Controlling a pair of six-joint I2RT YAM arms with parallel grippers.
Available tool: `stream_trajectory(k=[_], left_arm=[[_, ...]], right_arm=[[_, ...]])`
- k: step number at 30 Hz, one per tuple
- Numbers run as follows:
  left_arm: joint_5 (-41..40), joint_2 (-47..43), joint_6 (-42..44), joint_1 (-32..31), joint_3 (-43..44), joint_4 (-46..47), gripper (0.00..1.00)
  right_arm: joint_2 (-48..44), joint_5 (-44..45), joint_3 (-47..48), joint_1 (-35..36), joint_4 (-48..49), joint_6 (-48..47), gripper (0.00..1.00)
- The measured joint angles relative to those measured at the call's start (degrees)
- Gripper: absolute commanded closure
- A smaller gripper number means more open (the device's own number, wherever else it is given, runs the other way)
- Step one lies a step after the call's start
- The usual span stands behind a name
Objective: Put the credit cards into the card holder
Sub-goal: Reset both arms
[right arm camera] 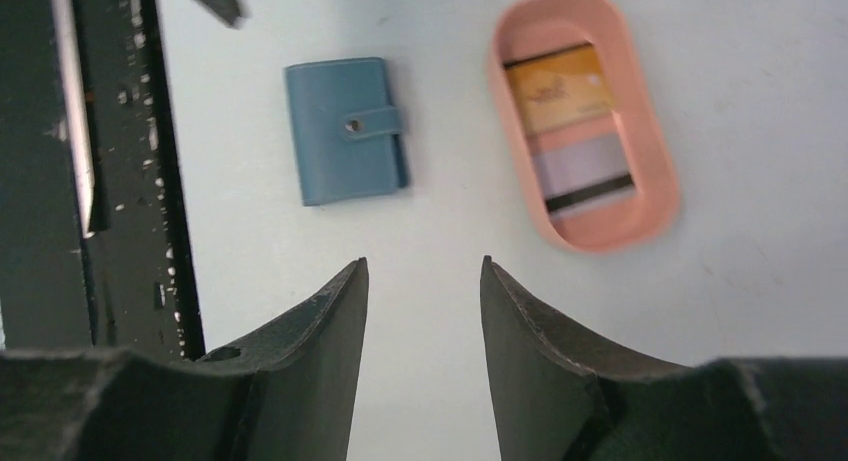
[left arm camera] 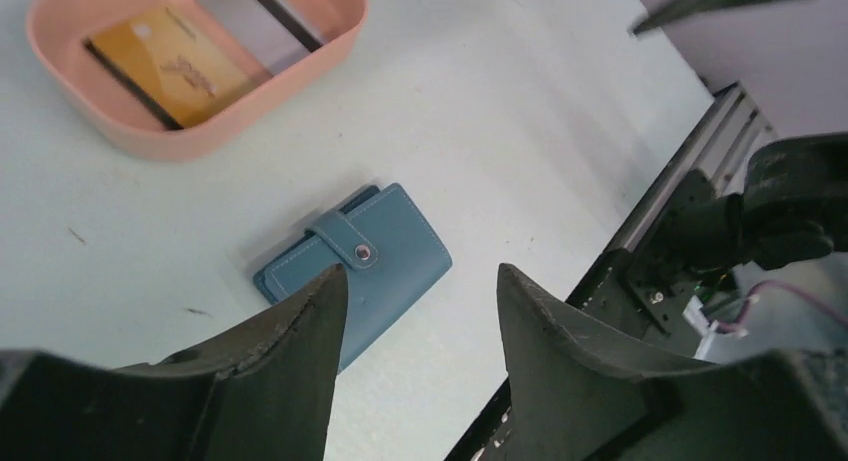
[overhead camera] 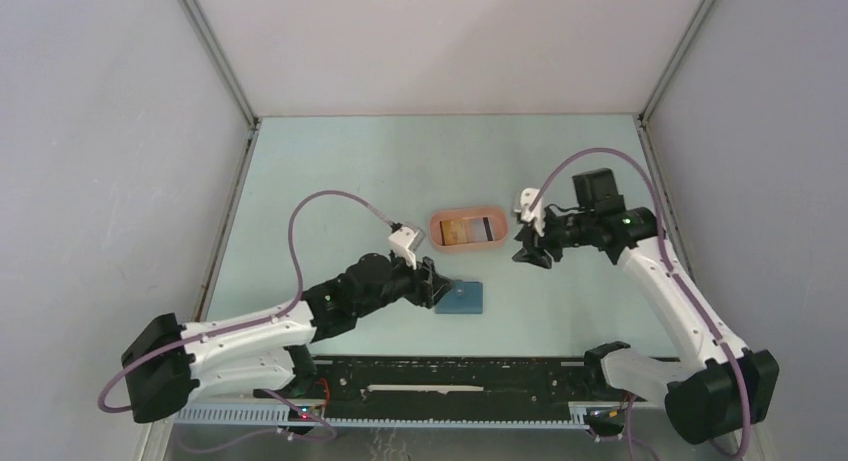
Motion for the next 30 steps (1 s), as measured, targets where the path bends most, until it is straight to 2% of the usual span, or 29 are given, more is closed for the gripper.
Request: stream_trajectory(k=[1,3,5,6,14,20,25,30], left_arm=[[-1.86,-0.74,2.67,-1.79,2.54,-3.56,0.37],[-4.76,-2.47,6.67,-3.72,5.53,-8.5,0.23],[-7.15,-5.44,9.92,-4.15,6.56,-12.11,0.04],[-8.57,-7.89,11.26,-4.15,6.58,-13.79,0.01],[-10.69,-22.36,13.81,-0.63,9.42,-20.28,0.0],[-9.81,-25.55,13.53,6.36,18.78,-28.65,0.0],[-6.03,-28.2,12.24,12.39,20.96,-31.04,0.0],[-2.03,-27.8,11.56,14.64,20.98,-32.94,0.0]], right_arm=[[-1.01,-0.31,0.0,-1.79,0.35,1.75,0.4],[-2.97,-0.5,0.0,-5.29,1.29,5.84,0.26],[-4.72,-1.18,0.0,-8.92,1.97,10.03,0.04],[-5.53,-1.97,0.0,-10.86,2.16,12.02,0.01],[-6.29,-8.28,0.13,-24.85,2.54,24.35,0.0],[-9.75,-4.5,2.32,-33.94,8.83,41.4,0.0],[-10.73,-4.07,9.66,-39.67,11.82,49.33,0.0],[-13.46,-2.58,10.88,-40.68,12.7,54.36,0.0]])
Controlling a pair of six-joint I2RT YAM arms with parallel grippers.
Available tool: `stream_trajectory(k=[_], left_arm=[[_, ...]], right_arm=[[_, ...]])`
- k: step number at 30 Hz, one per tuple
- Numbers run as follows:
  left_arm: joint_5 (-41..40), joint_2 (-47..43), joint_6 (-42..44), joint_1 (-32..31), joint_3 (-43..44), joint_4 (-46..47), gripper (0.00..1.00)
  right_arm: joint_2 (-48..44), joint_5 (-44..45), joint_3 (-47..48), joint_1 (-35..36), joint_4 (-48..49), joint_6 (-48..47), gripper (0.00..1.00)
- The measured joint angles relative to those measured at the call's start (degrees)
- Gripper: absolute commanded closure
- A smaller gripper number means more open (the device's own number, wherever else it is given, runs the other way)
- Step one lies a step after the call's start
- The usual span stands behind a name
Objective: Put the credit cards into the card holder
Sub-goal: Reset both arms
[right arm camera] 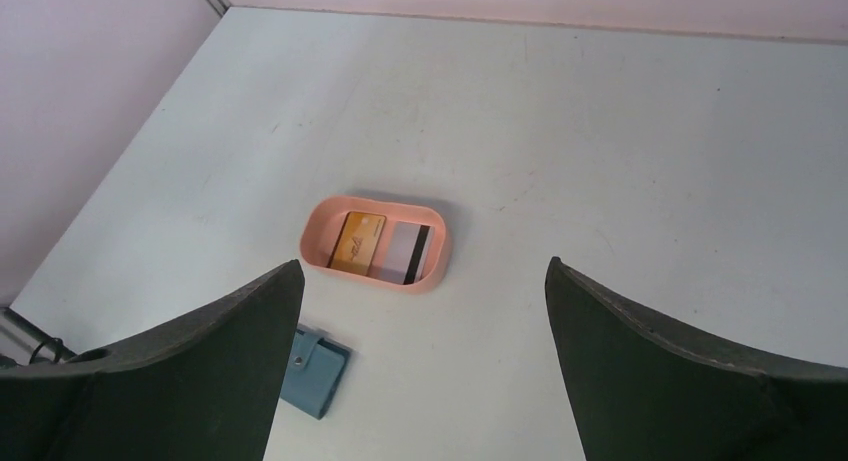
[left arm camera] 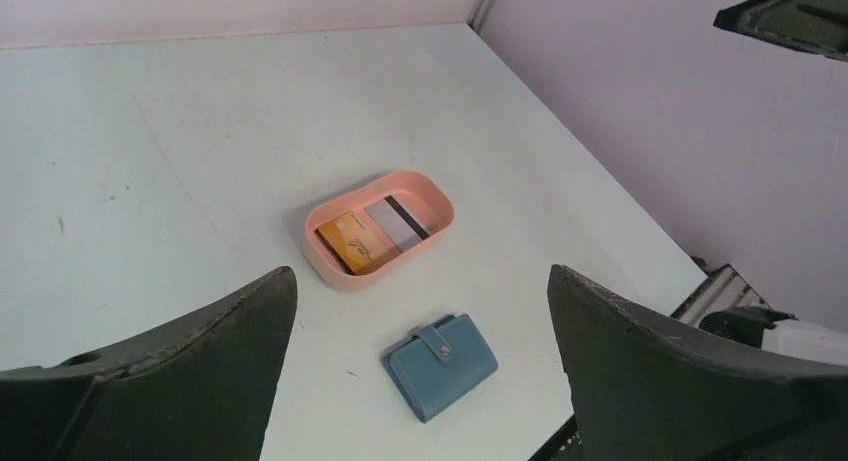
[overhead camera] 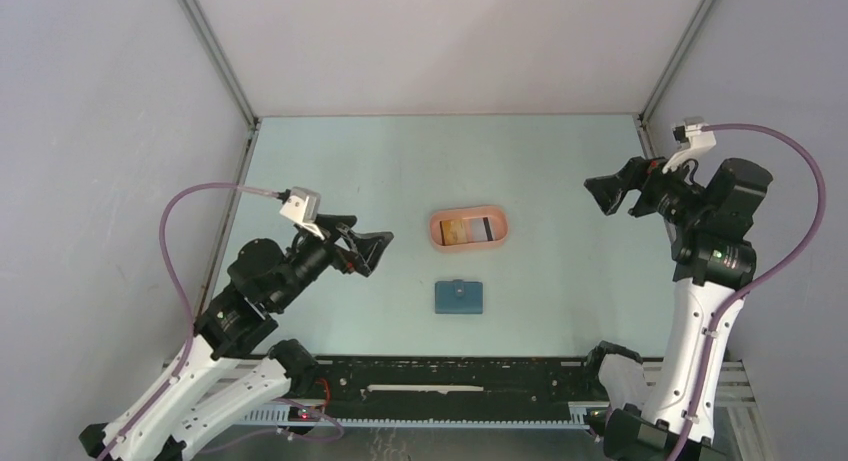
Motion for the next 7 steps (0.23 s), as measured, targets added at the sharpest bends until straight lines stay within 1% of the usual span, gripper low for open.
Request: stream_trajectory(k=[7], left_arm=[[3.58,0.98,-0.31,0.48,0.0,-0.79,0.0]], right_arm=[[-0.52,-1.95,0.02,-0.72,-0.61,1.42,0.0]])
